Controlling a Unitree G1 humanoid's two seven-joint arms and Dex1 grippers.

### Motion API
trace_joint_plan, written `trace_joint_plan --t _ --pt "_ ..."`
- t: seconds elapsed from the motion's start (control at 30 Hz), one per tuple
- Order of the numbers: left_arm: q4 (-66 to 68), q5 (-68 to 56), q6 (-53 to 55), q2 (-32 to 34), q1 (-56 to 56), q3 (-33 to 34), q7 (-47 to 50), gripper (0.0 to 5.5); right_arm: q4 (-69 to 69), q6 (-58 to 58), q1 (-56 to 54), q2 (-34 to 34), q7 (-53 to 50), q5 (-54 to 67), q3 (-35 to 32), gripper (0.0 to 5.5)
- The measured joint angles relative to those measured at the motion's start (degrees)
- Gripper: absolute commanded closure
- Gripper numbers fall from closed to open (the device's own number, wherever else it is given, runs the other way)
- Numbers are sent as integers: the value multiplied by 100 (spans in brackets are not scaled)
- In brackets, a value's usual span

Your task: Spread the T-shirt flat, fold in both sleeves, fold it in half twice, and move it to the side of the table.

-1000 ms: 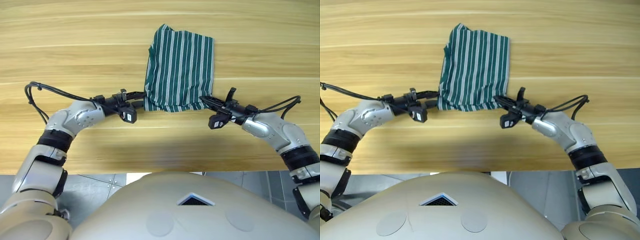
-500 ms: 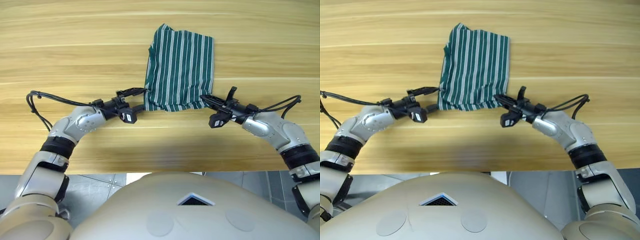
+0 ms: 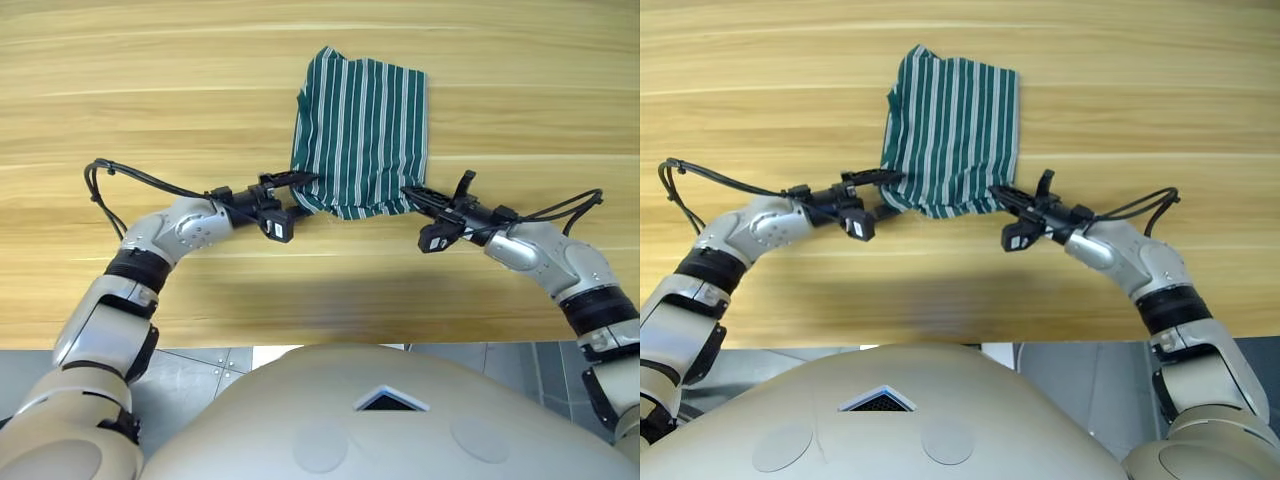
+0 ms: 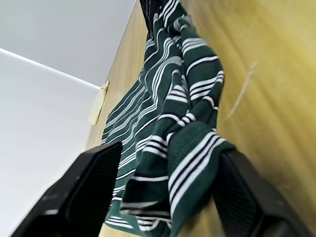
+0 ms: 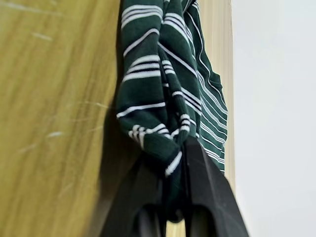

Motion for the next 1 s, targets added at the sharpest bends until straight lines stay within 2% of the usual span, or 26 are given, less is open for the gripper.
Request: trace_joint_plan --t 0.1,0.37,0.8,1.0 --pt "102 32 -72 -2 -17 -5 113 243 40 0 -38 5 -11 0 17 530" --pt "302 -18 -270 42 -129 -115 -13 377 59 0 -61 4 -56 -7 47 530" --pt "385 -420 -369 86 -170 -72 -88 532 29 0 -53 2 -73 -14 59 530" --pt "437 -502 -433 85 -143 -15 -83 550 19 -3 -55 3 -65 -12 65 530"
